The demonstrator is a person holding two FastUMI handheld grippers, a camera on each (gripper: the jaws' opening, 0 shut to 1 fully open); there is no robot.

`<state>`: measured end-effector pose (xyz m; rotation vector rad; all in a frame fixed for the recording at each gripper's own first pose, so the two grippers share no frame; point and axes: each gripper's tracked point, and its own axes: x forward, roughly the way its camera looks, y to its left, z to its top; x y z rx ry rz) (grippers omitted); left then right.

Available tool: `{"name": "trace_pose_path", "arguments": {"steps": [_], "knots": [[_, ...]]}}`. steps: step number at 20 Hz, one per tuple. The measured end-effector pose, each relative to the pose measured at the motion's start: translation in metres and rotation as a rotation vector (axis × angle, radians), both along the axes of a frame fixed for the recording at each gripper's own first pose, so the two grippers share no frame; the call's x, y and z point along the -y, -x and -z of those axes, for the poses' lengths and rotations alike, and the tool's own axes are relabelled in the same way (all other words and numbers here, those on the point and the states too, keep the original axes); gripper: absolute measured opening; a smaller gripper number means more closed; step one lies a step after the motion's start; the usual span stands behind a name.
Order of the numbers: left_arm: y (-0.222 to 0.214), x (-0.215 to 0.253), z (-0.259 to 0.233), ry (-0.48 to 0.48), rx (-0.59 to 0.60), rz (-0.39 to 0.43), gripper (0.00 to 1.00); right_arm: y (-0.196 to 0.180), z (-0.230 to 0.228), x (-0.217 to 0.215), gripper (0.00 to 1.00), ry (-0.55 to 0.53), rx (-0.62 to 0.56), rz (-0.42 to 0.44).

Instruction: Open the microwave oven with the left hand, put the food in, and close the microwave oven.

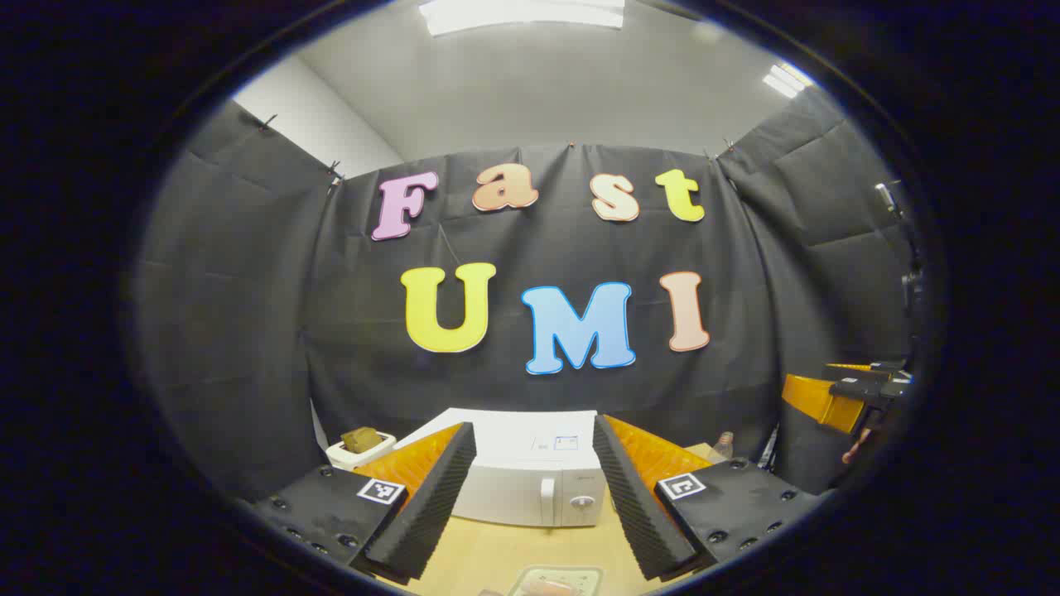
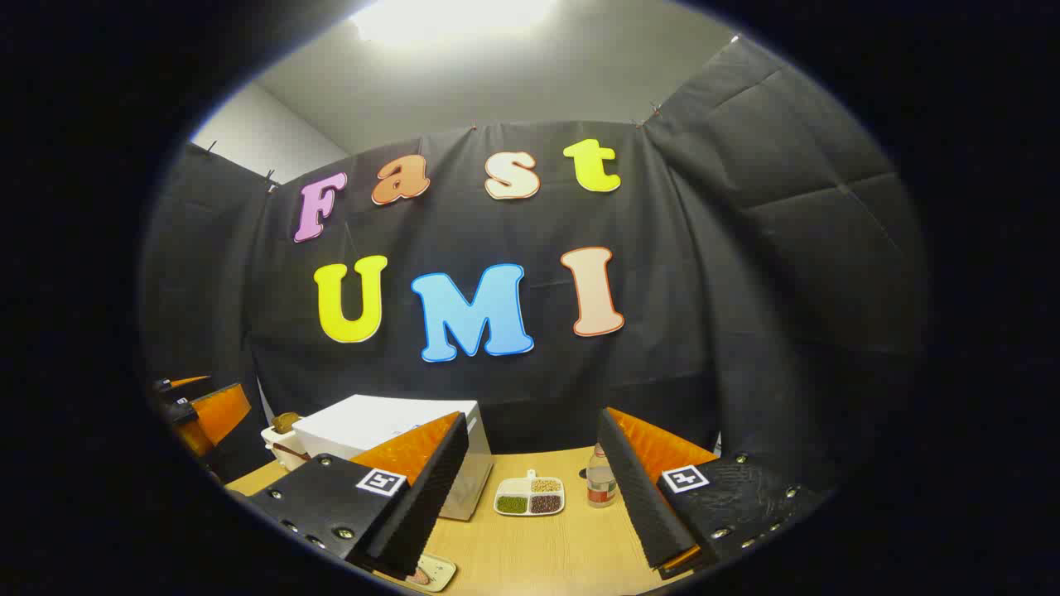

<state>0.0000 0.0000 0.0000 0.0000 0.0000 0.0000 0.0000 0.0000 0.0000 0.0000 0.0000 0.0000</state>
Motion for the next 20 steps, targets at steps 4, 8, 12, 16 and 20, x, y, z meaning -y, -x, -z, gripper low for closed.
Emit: {"name": "trace_pose_path", "arguments": {"steps": [4, 8, 12, 16, 20], "knots": [[-0.022, -0.021, -0.009, 0.047, 0.026, 0.058, 0.96, -0.006, 0.001, -0.024, 0.97, 0.041, -0.014, 0.030], [-0.034, -0.043, -0.003, 0.056, 0.039, 0.118, 0.95, -0.001, -0.008, -0.053, 0.96, 0.059, 0.016, 0.071], [-0.045, -0.058, 0.011, 0.058, 0.009, 0.144, 0.96, 0.002, -0.007, -0.072, 0.96, 0.063, 0.019, 0.079], [-0.052, -0.059, 0.014, 0.049, 0.008, 0.135, 0.94, -0.003, -0.009, -0.081, 0.94, 0.072, 0.020, 0.054], [-0.061, -0.053, 0.017, 0.038, 0.014, 0.129, 0.94, -0.017, -0.005, -0.086, 0.96, 0.080, 0.008, 0.023]]}}
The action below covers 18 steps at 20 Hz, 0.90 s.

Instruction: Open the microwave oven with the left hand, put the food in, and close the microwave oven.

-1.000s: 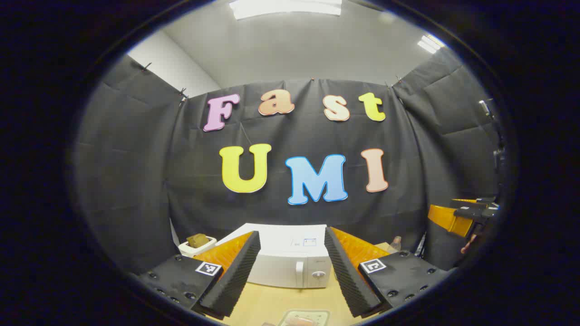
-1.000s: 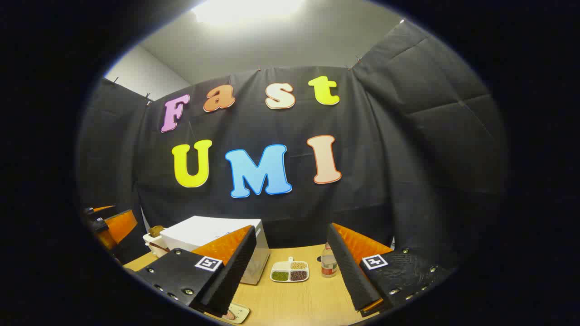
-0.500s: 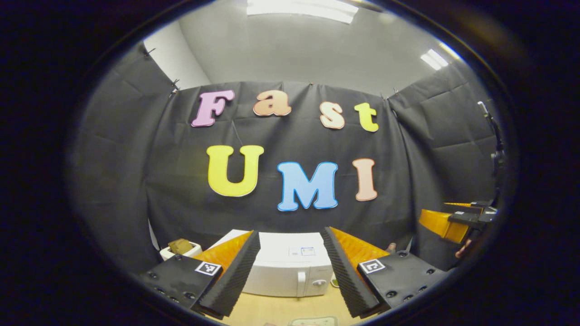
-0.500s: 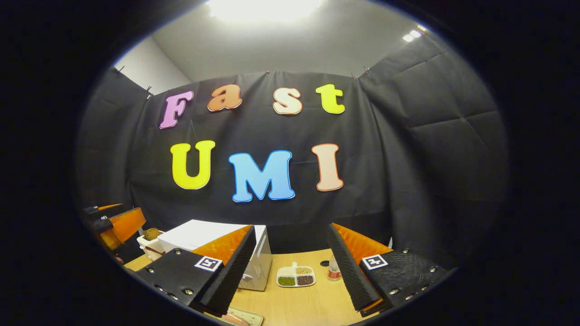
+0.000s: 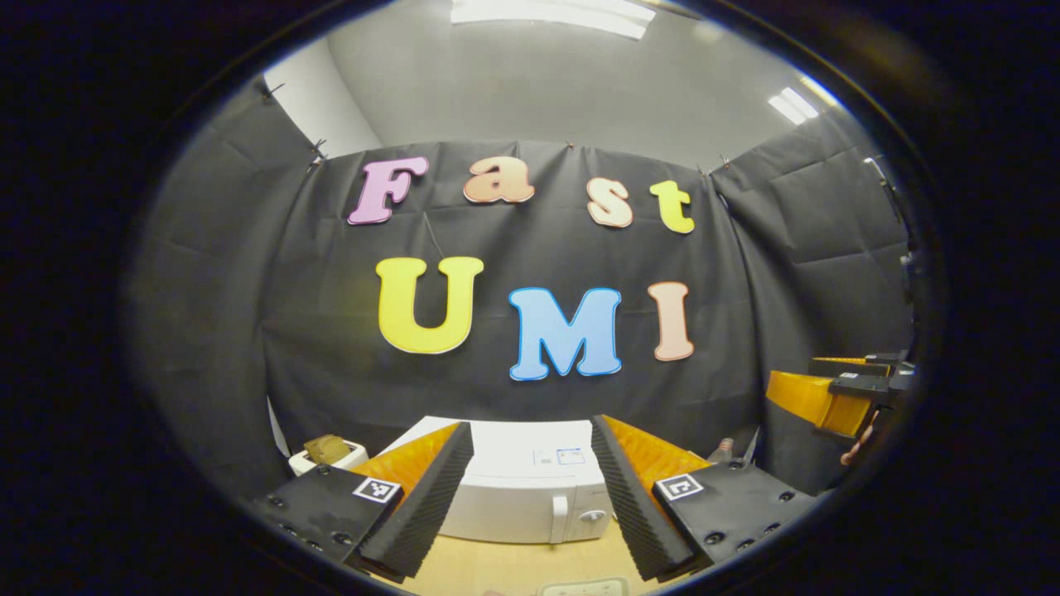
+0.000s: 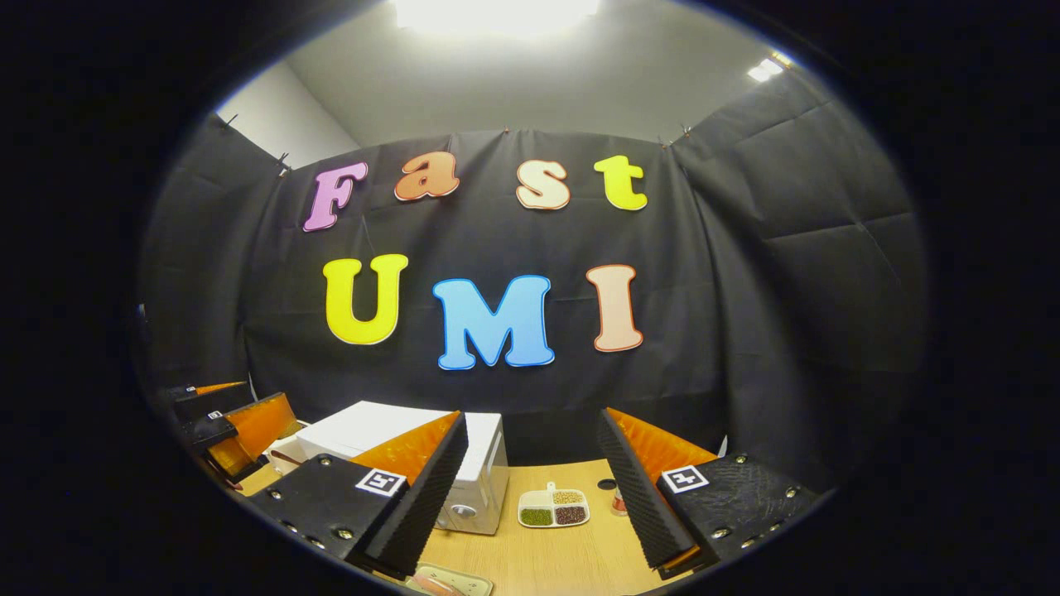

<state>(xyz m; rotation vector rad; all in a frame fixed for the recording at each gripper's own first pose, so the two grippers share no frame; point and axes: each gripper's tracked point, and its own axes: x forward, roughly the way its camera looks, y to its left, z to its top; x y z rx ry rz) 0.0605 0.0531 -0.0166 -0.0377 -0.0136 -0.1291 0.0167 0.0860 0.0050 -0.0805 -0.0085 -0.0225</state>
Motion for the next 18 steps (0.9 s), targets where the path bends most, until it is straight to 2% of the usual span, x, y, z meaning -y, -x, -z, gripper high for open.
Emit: {"name": "trace_pose_path", "arguments": {"steps": [3, 7, 13, 18], "knots": [[-0.008, 0.009, 0.011, -0.026, -0.001, 0.011, 0.94, -0.006, 0.000, -0.003, 0.96, 0.006, -0.006, -0.022], [-0.021, 0.030, 0.052, -0.035, -0.034, 0.049, 0.94, -0.006, 0.001, 0.000, 0.96, 0.022, -0.003, -0.001], [-0.063, 0.054, 0.142, -0.033, -0.121, 0.092, 0.97, -0.004, 0.021, 0.012, 0.96, 0.075, -0.055, 0.012], [-0.106, 0.057, 0.215, -0.027, -0.204, 0.076, 0.96, 0.009, 0.032, 0.017, 0.96, 0.088, -0.085, 0.053]]}}
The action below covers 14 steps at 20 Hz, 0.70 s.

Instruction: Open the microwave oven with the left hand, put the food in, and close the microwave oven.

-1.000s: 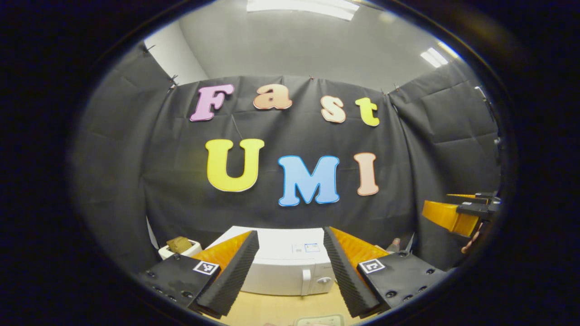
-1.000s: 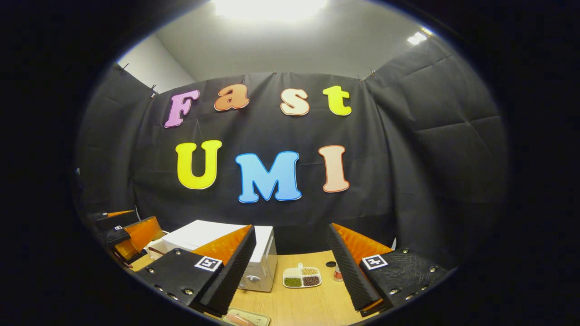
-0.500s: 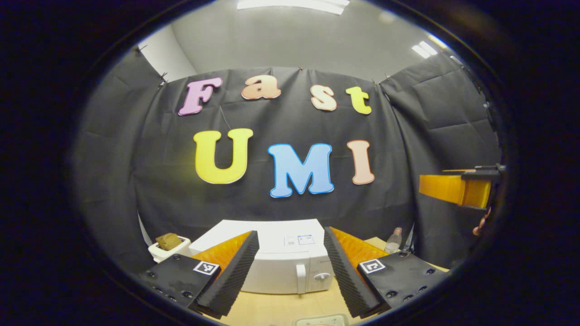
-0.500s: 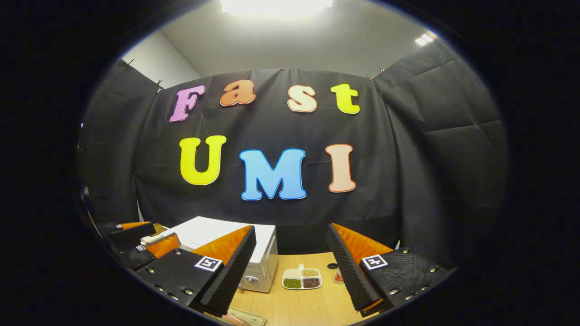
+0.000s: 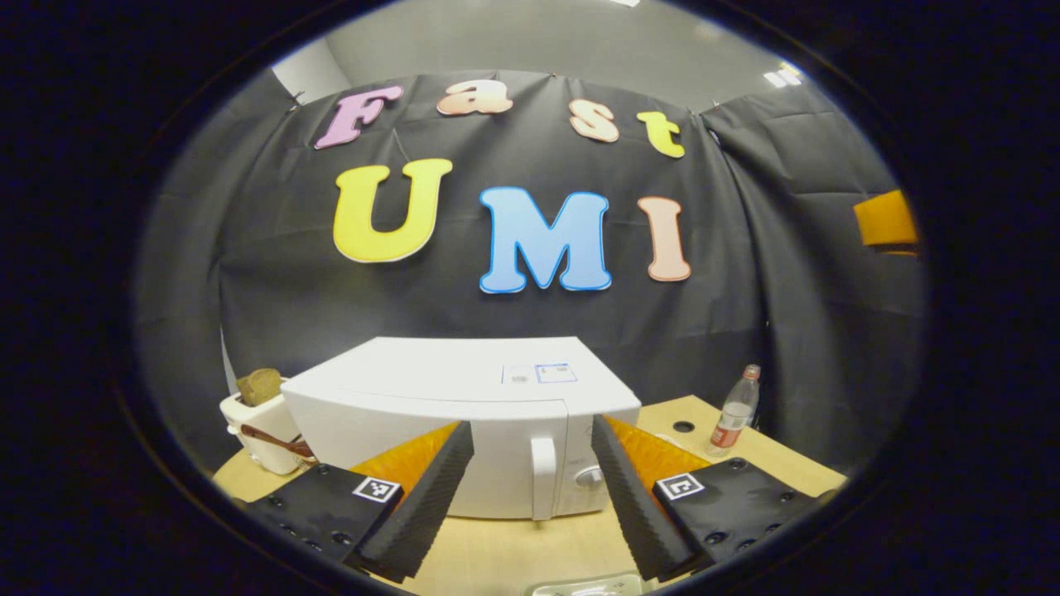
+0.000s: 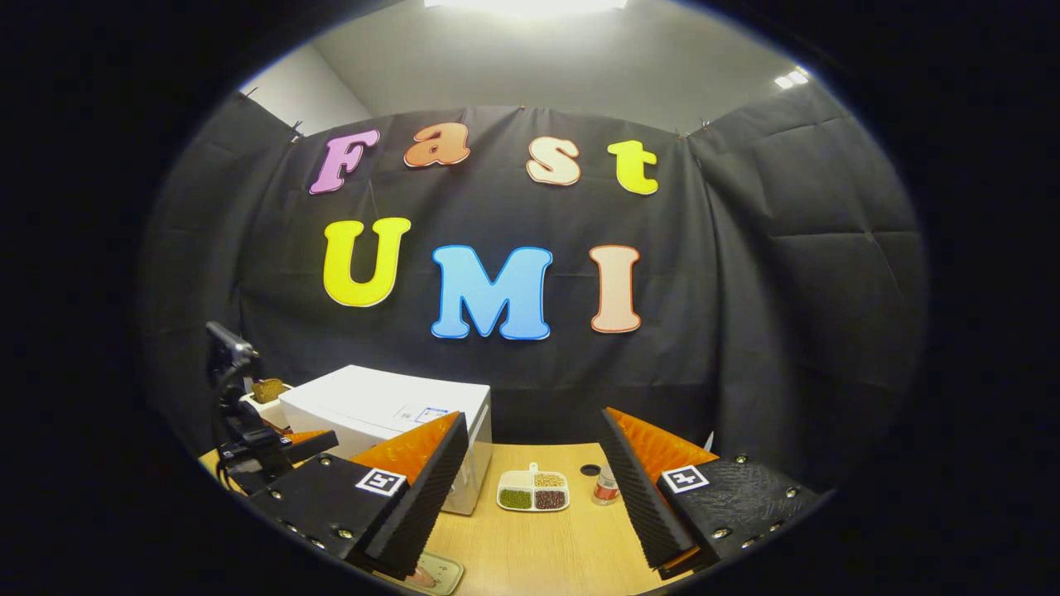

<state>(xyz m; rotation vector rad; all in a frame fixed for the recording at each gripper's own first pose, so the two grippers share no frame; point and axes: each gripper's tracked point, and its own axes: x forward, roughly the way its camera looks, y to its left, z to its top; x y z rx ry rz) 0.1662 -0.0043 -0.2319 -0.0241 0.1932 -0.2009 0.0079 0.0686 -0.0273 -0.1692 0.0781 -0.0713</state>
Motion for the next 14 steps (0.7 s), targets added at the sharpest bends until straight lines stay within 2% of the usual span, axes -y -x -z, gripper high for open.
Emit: {"name": "trace_pose_path", "arguments": {"steps": [5, 9, 14], "knots": [[-0.032, 0.017, 0.064, 0.003, -0.099, 0.016, 0.94, 0.009, 0.003, 0.022, 0.96, 0.020, -0.017, 0.061], [-0.041, 0.019, 0.081, -0.013, -0.120, 0.015, 0.99, 0.015, 0.006, 0.042, 0.96, 0.017, -0.033, 0.116], [-0.055, 0.013, 0.109, -0.013, -0.171, -0.019, 0.92, 0.020, 0.004, 0.056, 0.96, 0.019, -0.032, 0.154]]}}
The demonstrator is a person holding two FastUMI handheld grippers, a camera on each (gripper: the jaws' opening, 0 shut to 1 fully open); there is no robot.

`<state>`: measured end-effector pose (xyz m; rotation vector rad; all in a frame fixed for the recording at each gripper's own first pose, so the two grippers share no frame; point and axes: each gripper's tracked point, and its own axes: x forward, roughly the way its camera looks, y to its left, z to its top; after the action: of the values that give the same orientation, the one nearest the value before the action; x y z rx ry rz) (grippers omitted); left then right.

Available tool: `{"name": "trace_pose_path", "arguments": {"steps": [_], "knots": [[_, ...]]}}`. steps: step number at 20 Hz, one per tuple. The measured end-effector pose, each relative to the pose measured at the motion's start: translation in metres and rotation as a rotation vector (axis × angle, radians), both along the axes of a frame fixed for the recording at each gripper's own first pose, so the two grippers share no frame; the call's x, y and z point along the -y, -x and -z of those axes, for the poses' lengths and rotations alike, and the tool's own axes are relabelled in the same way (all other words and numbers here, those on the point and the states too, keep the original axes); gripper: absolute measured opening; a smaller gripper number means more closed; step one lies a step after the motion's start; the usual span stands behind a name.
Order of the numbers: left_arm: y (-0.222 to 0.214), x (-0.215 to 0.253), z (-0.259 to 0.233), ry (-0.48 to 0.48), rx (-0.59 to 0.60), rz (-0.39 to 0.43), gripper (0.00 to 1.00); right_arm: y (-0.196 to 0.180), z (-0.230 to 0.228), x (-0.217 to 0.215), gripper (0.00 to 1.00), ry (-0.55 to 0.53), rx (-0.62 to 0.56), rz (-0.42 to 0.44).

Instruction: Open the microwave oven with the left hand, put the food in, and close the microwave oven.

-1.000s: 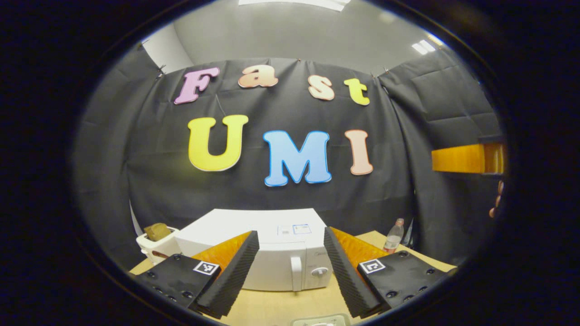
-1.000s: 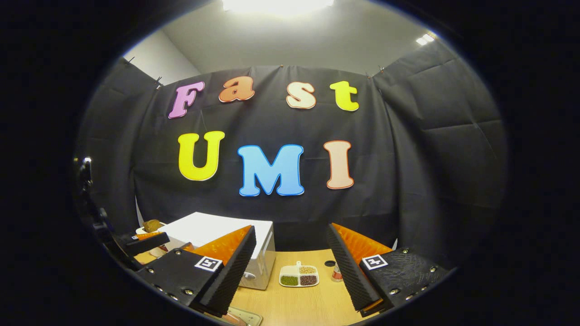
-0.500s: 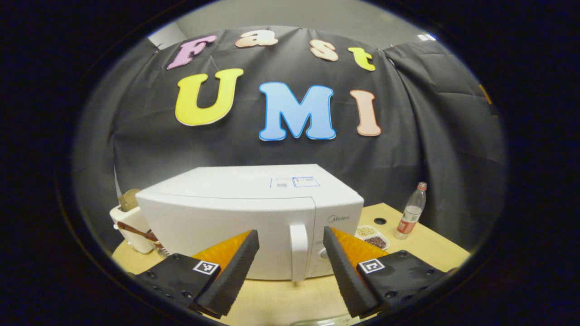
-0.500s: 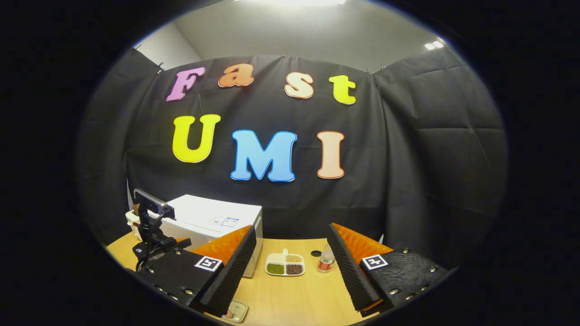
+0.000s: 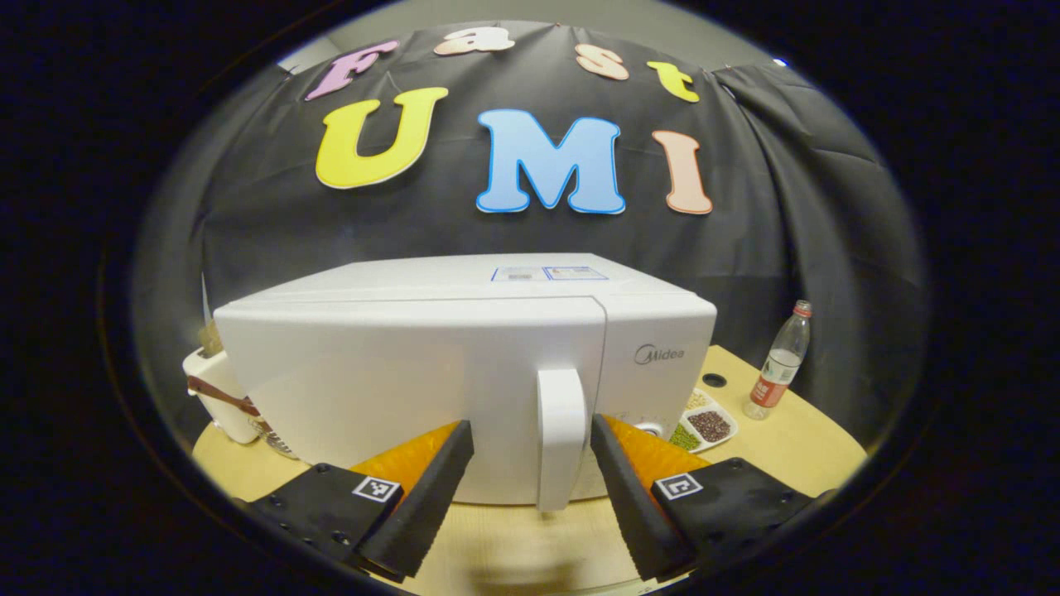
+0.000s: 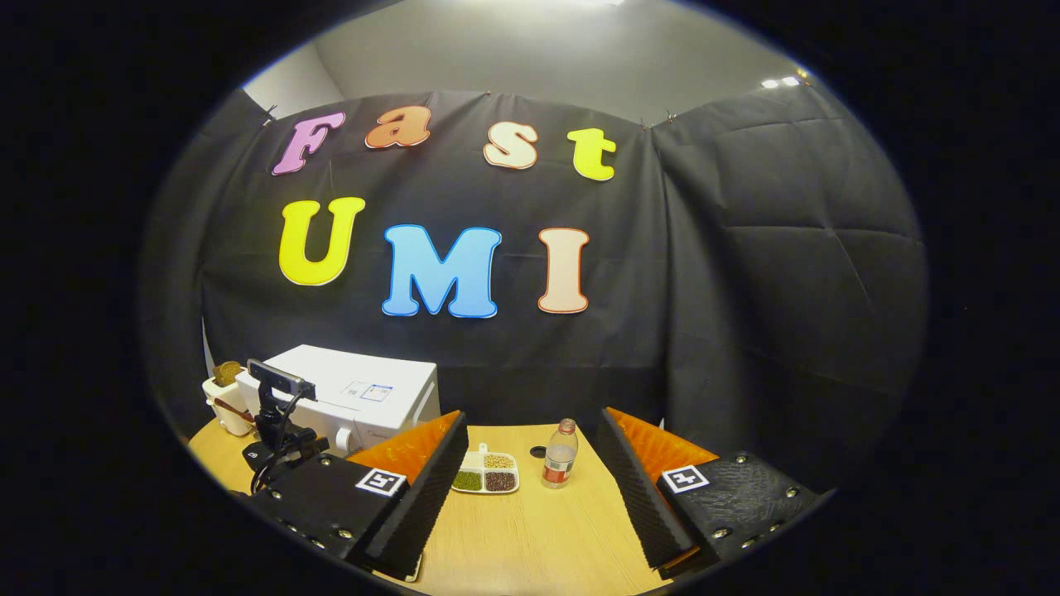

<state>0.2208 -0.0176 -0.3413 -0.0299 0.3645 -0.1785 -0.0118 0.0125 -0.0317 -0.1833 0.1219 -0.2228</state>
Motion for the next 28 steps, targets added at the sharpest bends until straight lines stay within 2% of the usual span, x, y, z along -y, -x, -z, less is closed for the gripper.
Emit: {"name": "trace_pose_path", "arguments": {"steps": [1, 2, 3, 5, 8, 9, 15, 20, 24, 28], "knots": [[0.000, 0.002, 0.004, 0.013, -0.016, 0.005, 0.89, 0.000, -0.001, 0.000, 0.96, -0.002, 0.000, 0.000], [0.002, 0.008, 0.005, 0.021, -0.024, 0.025, 0.82, 0.000, 0.000, -0.001, 0.96, -0.003, 0.000, -0.003], [0.005, 0.020, 0.007, 0.030, -0.038, 0.077, 0.72, -0.001, 0.001, -0.002, 0.96, -0.003, -0.002, -0.008], [0.005, 0.021, 0.008, -0.027, -0.031, 0.100, 0.34, -0.003, 0.003, -0.008, 0.96, 0.000, -0.008, -0.024], [0.008, 0.021, 0.008, 0.018, -0.065, 0.106, 0.30, -0.004, 0.002, -0.015, 0.96, 0.001, -0.006, -0.045], [0.005, 0.023, 0.010, 0.006, -0.065, 0.114, 0.23, -0.004, 0.001, -0.016, 0.96, 0.001, -0.003, -0.051], [0.007, 0.024, 0.011, 0.005, -0.110, 0.161, 0.09, -0.006, 0.001, -0.021, 0.96, -0.019, 0.000, -0.071], [0.081, -0.006, 0.006, 0.016, -0.120, 0.202, 0.09, -0.013, 0.007, -0.033, 0.96, -0.039, 0.000, -0.099], [0.129, -0.038, 0.004, 0.018, -0.139, 0.215, 0.09, -0.023, 0.021, -0.061, 0.96, -0.080, -0.036, -0.164], [0.164, -0.069, 0.003, 0.020, -0.138, 0.245, 0.09, -0.027, 0.028, -0.094, 0.96, -0.077, -0.058, -0.234]]}}
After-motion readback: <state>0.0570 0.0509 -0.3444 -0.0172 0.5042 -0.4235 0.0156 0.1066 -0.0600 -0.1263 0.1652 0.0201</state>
